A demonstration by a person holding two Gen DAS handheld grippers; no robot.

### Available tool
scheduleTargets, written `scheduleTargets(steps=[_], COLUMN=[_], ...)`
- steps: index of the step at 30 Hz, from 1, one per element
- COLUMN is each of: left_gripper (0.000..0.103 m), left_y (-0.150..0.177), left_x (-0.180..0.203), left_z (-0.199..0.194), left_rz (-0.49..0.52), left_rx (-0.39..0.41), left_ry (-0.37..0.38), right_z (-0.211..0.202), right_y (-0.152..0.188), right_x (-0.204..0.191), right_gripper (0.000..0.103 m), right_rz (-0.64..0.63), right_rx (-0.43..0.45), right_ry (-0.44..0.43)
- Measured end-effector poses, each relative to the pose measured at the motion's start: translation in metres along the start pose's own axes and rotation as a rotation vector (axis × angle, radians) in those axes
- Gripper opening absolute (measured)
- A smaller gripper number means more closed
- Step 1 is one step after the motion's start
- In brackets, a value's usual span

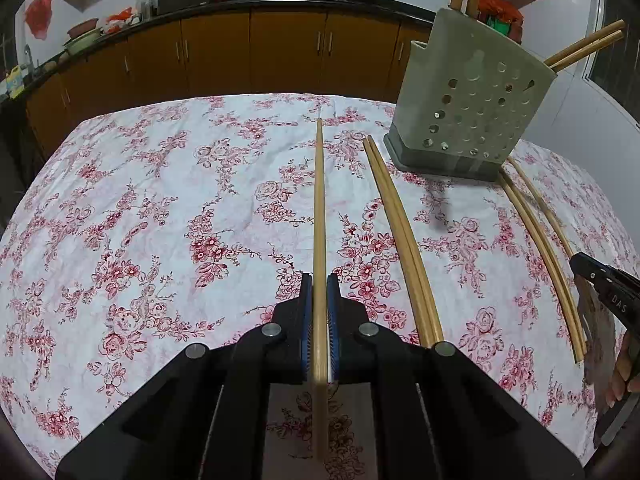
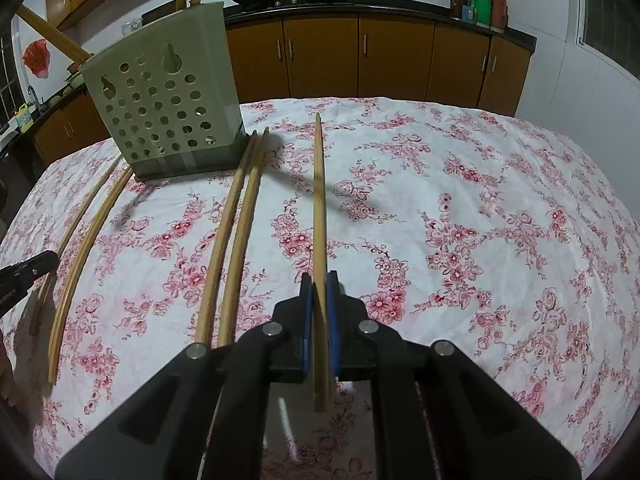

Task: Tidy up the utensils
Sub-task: 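Close the left gripper on a third chopstick while the right gripper grasps another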

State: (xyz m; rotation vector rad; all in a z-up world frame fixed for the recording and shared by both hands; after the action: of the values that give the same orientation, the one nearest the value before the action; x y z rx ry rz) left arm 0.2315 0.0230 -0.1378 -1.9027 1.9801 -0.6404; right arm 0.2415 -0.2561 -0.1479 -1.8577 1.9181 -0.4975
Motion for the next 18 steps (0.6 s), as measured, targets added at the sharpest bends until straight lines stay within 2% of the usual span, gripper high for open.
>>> scheduleTargets(steps=[18], left_gripper=[0.009], left_y=[0.0], left_x=[0.0006], left_z=[-0.0006], left_rz=[-0.012], left_rx=[0.0], left_ry=[0.013], right_z=[0.0011], right_y=[-0.0008], right_x=[-0.0002], right_gripper=[0.01], right_rz=[0.009], right_rx=[-0.001], right_ry=[-0.012])
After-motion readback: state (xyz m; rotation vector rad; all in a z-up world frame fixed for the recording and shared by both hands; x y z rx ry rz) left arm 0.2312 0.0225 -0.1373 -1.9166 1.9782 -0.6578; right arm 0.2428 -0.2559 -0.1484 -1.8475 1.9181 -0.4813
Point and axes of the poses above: each gripper's, at about its wrist camera, not at the fingertips, and z roughly the way its jaws point, x to its right, y to its underside, the point moved 6 cm from there along z, roughly the way its jaws point, and after that the axes turned 8 degrees about -x, right-handed, at the moved point
